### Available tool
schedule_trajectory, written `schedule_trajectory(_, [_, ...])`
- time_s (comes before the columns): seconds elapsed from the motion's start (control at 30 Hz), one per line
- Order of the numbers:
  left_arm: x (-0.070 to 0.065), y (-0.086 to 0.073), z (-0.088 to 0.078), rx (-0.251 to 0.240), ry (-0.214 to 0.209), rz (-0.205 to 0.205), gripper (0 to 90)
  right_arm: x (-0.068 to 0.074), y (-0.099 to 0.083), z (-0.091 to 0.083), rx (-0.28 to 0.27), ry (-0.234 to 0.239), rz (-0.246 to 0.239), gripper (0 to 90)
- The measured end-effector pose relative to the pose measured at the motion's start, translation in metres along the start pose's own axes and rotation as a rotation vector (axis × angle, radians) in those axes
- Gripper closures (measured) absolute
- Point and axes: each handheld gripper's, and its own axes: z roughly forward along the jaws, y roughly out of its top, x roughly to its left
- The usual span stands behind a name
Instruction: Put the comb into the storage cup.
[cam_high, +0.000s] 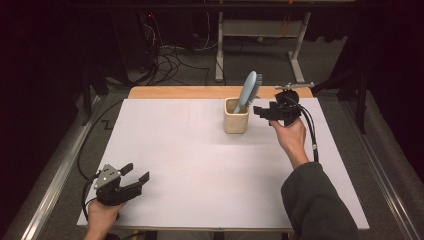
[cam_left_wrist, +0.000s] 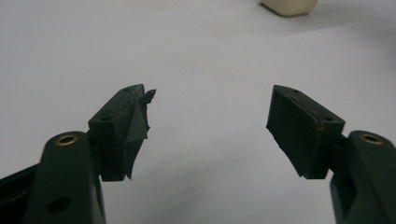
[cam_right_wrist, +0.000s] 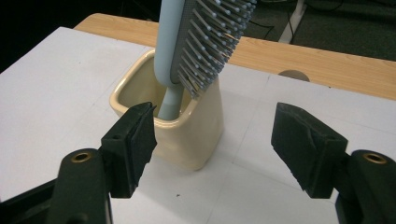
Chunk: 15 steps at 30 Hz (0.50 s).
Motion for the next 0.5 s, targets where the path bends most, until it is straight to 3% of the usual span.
schedule_trajectory(0.5, [0.0000,0.0001,-0.0004,0.001,0.001,0.000,29.8,-0.0046,-0.0049,-0.0079,-0.009,0.003,0.006,31.8])
